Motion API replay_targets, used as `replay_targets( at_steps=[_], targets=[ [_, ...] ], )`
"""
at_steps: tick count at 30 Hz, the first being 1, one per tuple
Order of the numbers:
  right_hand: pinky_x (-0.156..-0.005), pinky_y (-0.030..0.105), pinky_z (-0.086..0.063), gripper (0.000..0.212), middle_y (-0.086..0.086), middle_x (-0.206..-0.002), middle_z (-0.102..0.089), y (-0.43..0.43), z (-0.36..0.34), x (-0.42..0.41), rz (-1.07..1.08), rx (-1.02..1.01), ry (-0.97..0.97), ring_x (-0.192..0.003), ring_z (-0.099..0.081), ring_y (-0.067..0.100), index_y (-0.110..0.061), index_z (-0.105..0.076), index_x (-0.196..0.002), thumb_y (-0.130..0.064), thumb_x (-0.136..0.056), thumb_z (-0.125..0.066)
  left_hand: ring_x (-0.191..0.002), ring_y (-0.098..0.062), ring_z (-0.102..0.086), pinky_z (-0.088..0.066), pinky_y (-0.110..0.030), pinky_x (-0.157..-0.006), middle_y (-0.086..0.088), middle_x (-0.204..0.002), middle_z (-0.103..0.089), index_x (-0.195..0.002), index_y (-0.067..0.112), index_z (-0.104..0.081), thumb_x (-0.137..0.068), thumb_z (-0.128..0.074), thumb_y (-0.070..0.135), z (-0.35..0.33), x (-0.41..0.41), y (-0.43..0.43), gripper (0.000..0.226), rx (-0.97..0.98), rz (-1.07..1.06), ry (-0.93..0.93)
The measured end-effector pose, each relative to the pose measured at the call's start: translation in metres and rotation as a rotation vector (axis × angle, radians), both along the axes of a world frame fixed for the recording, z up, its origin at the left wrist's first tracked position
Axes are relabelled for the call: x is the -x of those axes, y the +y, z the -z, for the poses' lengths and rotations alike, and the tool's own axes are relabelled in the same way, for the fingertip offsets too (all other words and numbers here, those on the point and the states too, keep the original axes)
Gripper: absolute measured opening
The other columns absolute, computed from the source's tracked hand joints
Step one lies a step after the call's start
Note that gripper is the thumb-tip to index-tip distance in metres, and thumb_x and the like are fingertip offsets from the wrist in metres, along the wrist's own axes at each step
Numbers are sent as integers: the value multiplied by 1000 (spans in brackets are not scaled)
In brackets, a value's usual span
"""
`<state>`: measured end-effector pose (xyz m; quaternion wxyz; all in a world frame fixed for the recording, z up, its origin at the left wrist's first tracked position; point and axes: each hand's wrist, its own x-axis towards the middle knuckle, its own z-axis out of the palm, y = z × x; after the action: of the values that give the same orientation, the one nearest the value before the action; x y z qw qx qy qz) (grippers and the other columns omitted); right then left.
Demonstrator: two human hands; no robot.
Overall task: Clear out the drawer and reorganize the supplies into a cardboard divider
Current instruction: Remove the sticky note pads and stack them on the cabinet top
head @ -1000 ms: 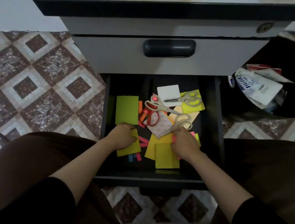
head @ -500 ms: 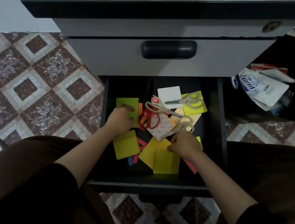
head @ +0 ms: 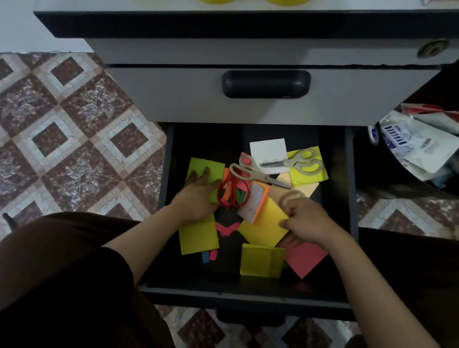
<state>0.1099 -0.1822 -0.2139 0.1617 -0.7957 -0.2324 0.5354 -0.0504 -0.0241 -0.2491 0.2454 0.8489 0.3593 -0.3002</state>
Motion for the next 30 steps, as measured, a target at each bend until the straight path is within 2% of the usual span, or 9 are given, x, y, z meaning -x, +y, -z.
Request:
replay_targets(
  at_steps=[3, 6, 10, 15, 18, 23, 26, 28, 30],
  targets=[
    [-43, 29, -54, 19, 18, -96, -56, 2, -11, -12, 139, -32, -26, -43, -61, 18, -7, -53, -100, 7, -87, -55, -142, -27, -16, -17, -33, -113, -11, -156, -12, -144, 17, -31, -94, -51, 28, 0, 1, -1, 55, -130, -99, -122],
    [-64, 36, -57, 36, 18, -107, -59, 1, -21, -22, 38, -4, -260, -76, -66, 30, -9, -57, -119, 3, -84, -53, -128, -31, -40, -44, -36, -93, -20, -146, -28, -143, 6, -23, -94, -52, 28, 1, -8, -8, 61, -280, -261, -22],
    [-75, 33, -45, 36, 20, -109, -62, -1, -32, -31, 51, -35, -457, -102, -57, 38, -4, -60, -121, -3, -86, -50, -117, -32, -51, -48, -35, -85, -21, -130, -46, -136, -2, -26, -94, -53, 15, 7, -22, -14, 53, -297, -364, 57],
    [-68, 32, -41, 21, 24, -93, -64, 5, -36, -35, 348, -216, -659, -89, -60, 39, 3, -62, -101, -14, -93, -53, -128, -33, -37, -40, -33, -97, -25, -143, -27, -142, -10, -7, -92, -56, 25, 12, -28, -21, 78, -326, -458, 133],
    [-60, 26, -34, 22, 19, -80, -61, 8, -37, -33, 454, -313, -668, -70, -55, 29, 3, -62, -100, -17, -95, -53, -128, -32, -35, -40, -33, -96, -23, -141, -30, -140, -7, -16, -80, -72, 30, 14, -26, -20, 90, -253, -592, 91],
    [-62, 40, -55, 10, 18, -97, -64, 10, -29, -29, 599, -355, -410, -69, -65, 31, -3, -56, -101, -7, -91, -56, -125, -31, -39, -44, -38, -90, -18, -133, -41, -129, 0, -35, -78, -75, 24, 2, -27, -22, 69, -254, -615, 13],
    [-49, 30, -57, 31, 21, -113, -57, 12, -35, -22, 792, -376, 20, -52, -62, 23, 1, -47, -123, 4, -92, -51, -120, -31, -44, -43, -41, -92, -16, -126, -49, -120, 3, -47, -84, -63, 19, -7, -27, -18, 42, -290, -541, -15],
    [-52, 28, -58, 43, 20, -108, -57, 12, -41, -17, 891, -374, 317, -61, -64, 25, 3, -40, -133, 10, -91, -48, -103, -32, -56, -49, -38, -82, -14, -104, -60, -94, 5, -57, -88, -58, 22, -16, -25, -15, 17, -245, -535, -89],
    [-58, 32, -59, 35, 18, -107, -58, 12, -44, -11, 884, -353, 479, -85, -63, 30, 6, -46, -125, 13, -91, -46, -90, -33, -61, -47, -34, -65, -14, -90, -60, -87, 4, -55, -92, -54, 24, -28, -19, -13, 21, -183, -541, -178]
  ],
)
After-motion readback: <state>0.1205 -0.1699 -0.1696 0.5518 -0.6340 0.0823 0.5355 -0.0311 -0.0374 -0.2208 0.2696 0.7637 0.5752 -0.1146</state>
